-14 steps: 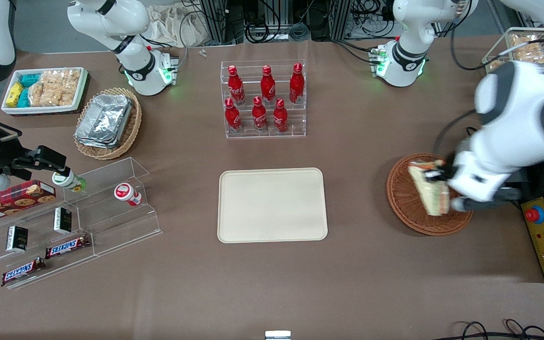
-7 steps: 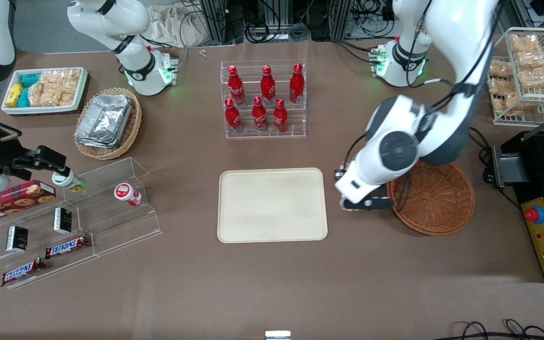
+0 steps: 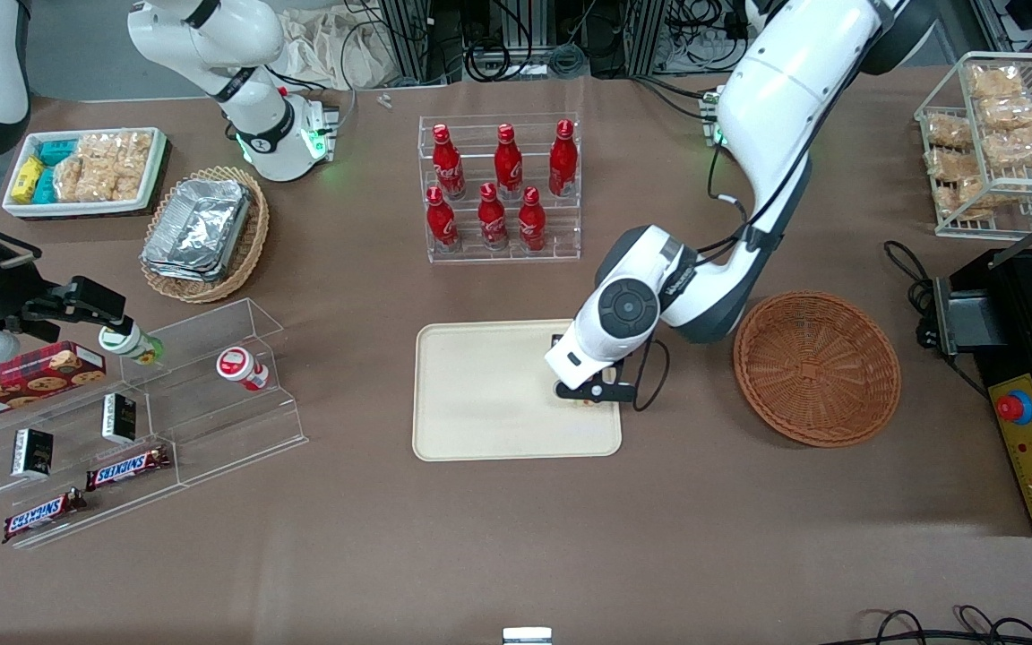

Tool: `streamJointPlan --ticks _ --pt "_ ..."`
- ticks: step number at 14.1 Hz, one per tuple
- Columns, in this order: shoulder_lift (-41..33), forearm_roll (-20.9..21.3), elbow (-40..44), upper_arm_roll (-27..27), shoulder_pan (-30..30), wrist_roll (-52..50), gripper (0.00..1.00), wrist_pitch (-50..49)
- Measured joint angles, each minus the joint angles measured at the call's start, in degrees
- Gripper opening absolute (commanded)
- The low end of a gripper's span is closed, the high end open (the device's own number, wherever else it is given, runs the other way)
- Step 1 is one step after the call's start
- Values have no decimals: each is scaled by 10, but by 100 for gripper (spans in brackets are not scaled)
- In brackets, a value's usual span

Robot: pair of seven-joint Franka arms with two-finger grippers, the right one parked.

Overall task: Place sandwich from basket to tray
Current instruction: 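Carry the sandwich with the left gripper over the cream tray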

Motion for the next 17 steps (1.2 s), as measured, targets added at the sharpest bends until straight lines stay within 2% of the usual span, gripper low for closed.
streamJointPlan --ticks 3,4,5,6,7,12,17 --pt "21 14 1 1 -1 0 17 32" --pt "21 14 3 2 -1 0 21 32" --pt "21 15 4 2 -1 -2 58 32" --pt "21 15 6 4 -1 -10 84 32" --pt "21 15 6 4 -1 -22 99 32" --pt "19 15 16 8 0 -43 100 30" --pt "-48 17 34 11 28 -45 100 -70"
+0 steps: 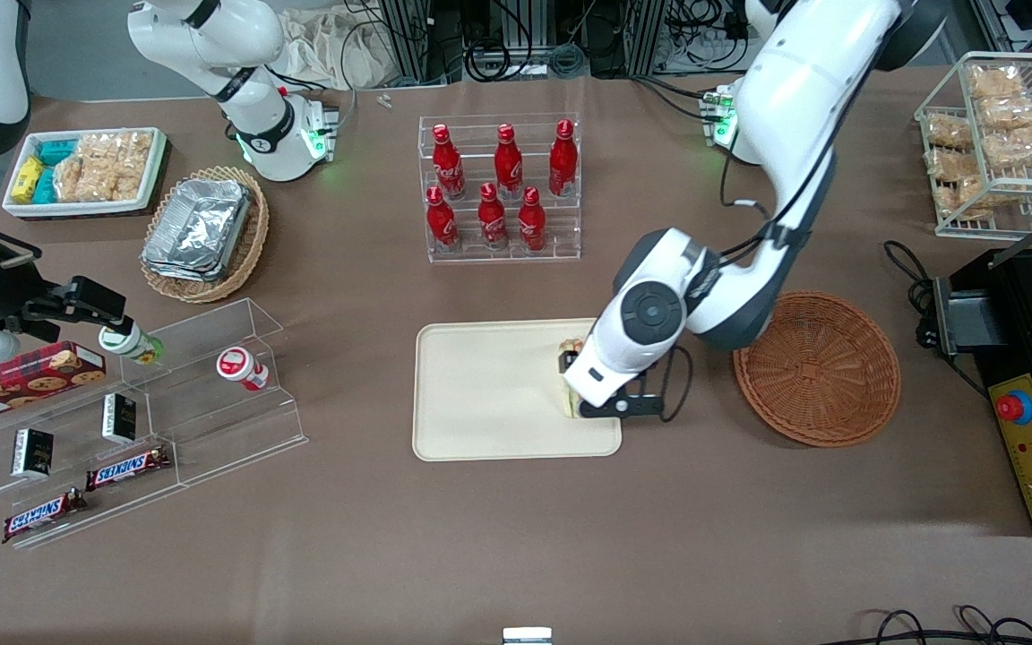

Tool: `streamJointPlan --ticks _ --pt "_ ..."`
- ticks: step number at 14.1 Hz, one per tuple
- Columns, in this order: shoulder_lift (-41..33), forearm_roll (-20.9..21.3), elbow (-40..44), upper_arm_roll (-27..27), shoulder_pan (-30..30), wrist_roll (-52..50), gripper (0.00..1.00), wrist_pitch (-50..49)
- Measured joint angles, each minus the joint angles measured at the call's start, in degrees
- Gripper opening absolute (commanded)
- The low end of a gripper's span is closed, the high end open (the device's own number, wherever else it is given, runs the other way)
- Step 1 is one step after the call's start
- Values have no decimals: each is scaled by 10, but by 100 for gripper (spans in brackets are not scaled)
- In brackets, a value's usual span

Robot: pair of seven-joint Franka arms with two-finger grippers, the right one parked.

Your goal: Place sandwich from basket to tray

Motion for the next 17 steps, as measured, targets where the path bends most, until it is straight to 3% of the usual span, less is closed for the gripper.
streamJointPlan --ticks 6,13,17 --pt "-136 5 1 8 92 5 100 -113" --pt "-283 5 -58 10 187 51 100 -166" --pt "-331 -43 -57 12 292 146 100 -226"
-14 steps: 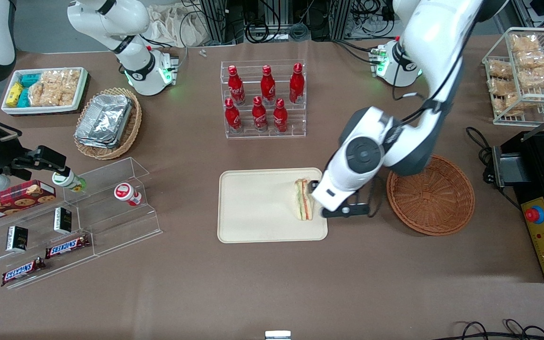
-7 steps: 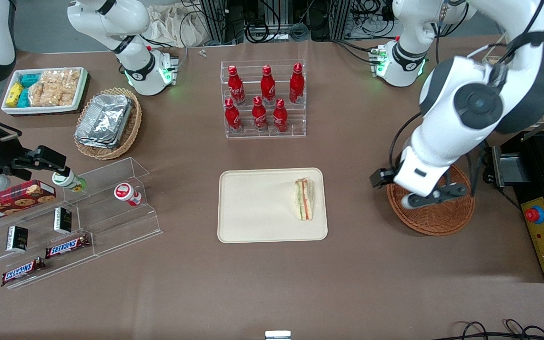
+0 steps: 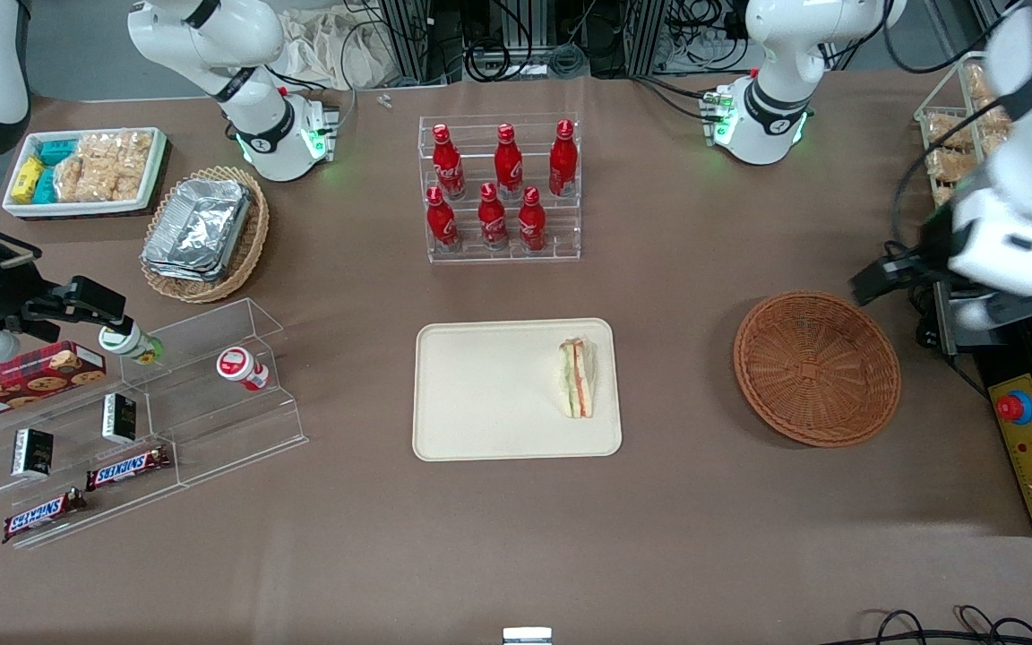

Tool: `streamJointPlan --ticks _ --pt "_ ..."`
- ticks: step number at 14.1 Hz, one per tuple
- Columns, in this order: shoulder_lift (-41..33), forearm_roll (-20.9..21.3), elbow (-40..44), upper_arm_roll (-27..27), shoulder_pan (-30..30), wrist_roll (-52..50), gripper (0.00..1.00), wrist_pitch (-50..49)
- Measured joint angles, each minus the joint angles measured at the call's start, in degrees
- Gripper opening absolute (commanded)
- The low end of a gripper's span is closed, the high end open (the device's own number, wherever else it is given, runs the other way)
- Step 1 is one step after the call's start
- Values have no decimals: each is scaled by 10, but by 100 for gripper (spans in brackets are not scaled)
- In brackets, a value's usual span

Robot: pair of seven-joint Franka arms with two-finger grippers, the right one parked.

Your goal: Place sandwich from basket to tray

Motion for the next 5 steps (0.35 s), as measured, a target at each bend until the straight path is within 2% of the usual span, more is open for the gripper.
streamJointPlan --ticks 2,5 --pt "0 -14 8 1 34 30 100 -8" --pt "9 -15 11 -2 39 34 100 -8"
